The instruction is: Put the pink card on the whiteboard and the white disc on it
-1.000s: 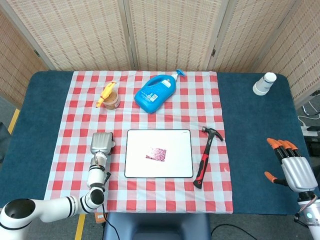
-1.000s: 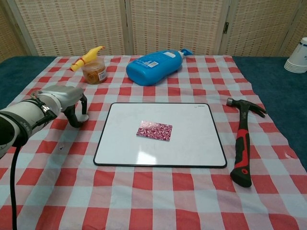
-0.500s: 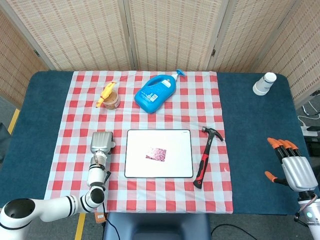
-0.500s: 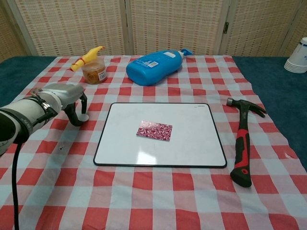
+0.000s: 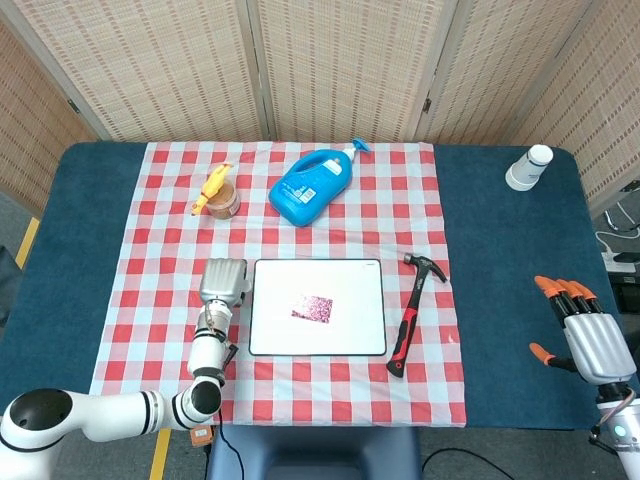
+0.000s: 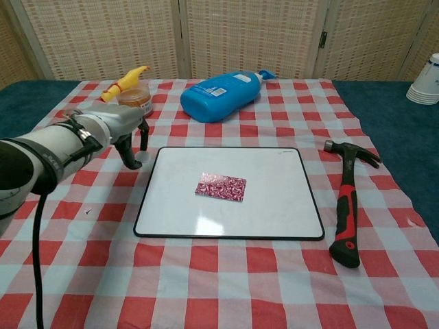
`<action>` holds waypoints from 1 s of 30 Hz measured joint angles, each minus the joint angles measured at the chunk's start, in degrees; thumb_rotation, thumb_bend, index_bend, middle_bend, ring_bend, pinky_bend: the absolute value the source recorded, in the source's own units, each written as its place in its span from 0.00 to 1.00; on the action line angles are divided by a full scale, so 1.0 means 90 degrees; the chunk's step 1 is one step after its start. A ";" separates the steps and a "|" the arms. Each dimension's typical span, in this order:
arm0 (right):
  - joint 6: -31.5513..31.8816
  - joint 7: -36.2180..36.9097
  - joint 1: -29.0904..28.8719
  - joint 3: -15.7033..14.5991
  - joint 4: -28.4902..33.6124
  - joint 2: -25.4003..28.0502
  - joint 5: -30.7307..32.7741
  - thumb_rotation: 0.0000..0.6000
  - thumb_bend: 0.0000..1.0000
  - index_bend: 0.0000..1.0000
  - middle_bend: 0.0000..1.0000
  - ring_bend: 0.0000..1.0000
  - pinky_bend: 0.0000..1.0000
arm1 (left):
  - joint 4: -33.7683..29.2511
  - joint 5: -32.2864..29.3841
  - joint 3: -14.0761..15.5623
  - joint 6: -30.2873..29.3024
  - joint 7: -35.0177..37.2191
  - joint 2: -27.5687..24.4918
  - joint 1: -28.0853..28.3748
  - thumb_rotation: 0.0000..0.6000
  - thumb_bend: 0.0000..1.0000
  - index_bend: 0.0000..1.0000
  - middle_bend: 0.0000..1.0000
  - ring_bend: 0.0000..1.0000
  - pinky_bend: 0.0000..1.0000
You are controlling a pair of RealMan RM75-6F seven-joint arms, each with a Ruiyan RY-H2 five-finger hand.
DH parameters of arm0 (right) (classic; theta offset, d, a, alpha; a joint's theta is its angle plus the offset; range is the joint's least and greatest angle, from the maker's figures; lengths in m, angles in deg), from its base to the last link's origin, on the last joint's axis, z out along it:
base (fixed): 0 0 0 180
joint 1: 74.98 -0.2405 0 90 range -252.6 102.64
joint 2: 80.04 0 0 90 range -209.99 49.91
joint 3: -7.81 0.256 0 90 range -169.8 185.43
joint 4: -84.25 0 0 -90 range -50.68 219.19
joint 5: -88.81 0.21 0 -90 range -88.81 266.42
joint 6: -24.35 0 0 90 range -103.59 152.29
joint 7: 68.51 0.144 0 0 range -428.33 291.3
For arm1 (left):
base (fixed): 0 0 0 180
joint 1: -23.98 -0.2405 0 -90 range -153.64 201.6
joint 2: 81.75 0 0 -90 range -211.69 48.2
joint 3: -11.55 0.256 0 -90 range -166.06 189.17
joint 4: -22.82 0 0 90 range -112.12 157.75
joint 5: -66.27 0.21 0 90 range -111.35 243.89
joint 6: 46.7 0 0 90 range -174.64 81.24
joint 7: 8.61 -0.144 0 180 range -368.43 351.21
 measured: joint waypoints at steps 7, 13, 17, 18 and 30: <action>0.0075 0.0117 0.0027 -0.0007 -0.0007 0.0041 -0.0046 1.00 0.12 0.06 0.12 0.06 0.13 | -0.0214 -0.0002 -0.0123 -0.0251 -0.0323 0.0456 0.0430 1.00 0.31 0.49 1.00 1.00 1.00; 0.0122 0.0266 0.0045 -0.0008 -0.0025 0.0089 -0.0073 1.00 0.12 0.06 0.12 0.06 0.13 | -0.0226 -0.0072 -0.0299 -0.0392 -0.0566 0.0875 0.0804 1.00 0.31 0.49 1.00 1.00 1.00; 0.0154 0.0369 0.0057 -0.0012 -0.0043 0.0122 -0.0101 1.00 0.12 0.06 0.12 0.06 0.13 | -0.0091 -0.0109 -0.0332 -0.0427 -0.0659 0.1141 0.0967 1.00 0.31 0.49 1.00 1.00 1.00; 0.0163 0.0389 0.0061 -0.0015 -0.0046 0.0130 -0.0110 1.00 0.12 0.06 0.12 0.06 0.13 | -0.0021 -0.0096 -0.0321 -0.0431 -0.0670 0.1222 0.1004 1.00 0.31 0.49 1.00 1.00 1.00; 0.0236 0.0582 0.0091 -0.0015 -0.0098 0.0184 -0.0149 1.00 0.12 0.06 0.12 0.06 0.13 | 0.0723 -0.0030 -0.0341 -0.0237 -0.0636 0.1789 0.1188 1.00 0.31 0.49 1.00 1.00 1.00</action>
